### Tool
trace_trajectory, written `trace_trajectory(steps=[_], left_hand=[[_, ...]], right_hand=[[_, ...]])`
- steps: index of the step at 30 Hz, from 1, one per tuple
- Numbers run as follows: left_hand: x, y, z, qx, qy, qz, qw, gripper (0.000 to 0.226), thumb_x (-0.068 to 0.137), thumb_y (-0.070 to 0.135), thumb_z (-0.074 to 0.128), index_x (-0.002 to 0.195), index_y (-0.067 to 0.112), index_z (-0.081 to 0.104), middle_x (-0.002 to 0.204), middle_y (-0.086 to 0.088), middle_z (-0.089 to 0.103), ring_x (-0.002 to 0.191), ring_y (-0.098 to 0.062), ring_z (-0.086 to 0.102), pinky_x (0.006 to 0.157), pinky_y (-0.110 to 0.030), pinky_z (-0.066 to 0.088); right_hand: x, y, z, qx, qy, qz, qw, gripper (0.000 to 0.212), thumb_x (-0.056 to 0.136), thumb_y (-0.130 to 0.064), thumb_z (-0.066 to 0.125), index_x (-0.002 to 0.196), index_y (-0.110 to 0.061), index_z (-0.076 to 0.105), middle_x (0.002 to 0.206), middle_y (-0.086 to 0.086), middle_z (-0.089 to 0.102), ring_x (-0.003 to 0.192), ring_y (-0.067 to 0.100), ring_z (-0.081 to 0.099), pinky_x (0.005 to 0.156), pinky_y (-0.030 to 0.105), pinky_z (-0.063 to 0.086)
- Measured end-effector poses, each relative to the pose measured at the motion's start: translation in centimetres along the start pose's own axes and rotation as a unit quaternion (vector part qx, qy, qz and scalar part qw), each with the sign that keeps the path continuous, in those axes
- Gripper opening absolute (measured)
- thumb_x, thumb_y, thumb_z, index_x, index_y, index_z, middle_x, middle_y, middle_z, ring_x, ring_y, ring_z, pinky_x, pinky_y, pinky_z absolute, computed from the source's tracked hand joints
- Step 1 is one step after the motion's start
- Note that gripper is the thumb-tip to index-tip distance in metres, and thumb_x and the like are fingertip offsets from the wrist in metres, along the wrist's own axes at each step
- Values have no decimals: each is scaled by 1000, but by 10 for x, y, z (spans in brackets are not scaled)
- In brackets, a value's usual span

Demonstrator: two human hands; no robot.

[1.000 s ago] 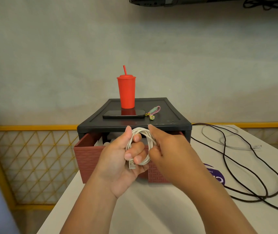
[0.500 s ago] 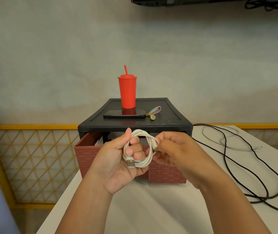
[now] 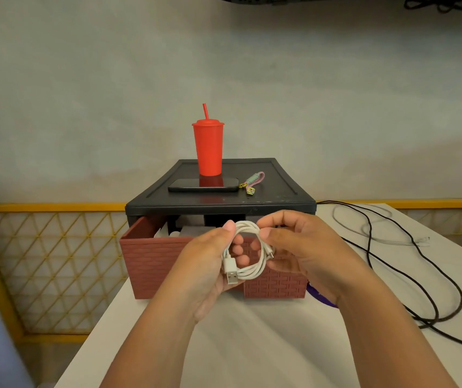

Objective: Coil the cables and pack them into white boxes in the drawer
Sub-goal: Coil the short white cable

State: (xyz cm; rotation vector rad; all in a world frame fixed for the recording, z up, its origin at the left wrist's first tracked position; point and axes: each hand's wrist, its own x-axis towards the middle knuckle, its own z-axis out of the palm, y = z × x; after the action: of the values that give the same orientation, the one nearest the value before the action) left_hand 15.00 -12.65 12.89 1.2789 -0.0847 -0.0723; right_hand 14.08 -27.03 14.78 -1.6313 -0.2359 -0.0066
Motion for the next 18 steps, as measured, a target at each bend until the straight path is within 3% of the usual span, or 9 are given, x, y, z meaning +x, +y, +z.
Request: trace_trajectory(steps=[5,10,14,18], left_hand=[[-5,-4,11,73,-6,42,996,27,93,35,51,78,20,70,51,12,59,52,-4,56,53,-25,47],[-11,-8,20,97,-27,55,993,24,92,36,52,84,25,72,73,-5,64,71,-15,63,63,-27,54],[-19,-20,27,113,-63,40,991,17,92,32,53,102,32,66,91,5,68,78,-5,63,66,-22,51],[-29,-54,39,178,-109,43,977,36,90,27,58,123,37,48,104,19,61,88,5,59,69,-11,49]], right_hand=[[-7,-2,-7,-75,7,-17,997,3,82,-14,66,84,-16,66,73,2,69,67,10,65,59,20,52],[-14,-5,-21,-95,68,-12,993,5,83,-13,66,78,-15,66,66,0,68,62,9,64,56,22,49],[-25,3,-42,-111,126,28,985,3,84,-16,65,80,-16,66,78,2,72,70,12,66,57,22,52],[-41,30,-68,-127,187,90,970,5,84,-14,64,79,-14,65,76,4,69,70,15,64,51,21,49]])
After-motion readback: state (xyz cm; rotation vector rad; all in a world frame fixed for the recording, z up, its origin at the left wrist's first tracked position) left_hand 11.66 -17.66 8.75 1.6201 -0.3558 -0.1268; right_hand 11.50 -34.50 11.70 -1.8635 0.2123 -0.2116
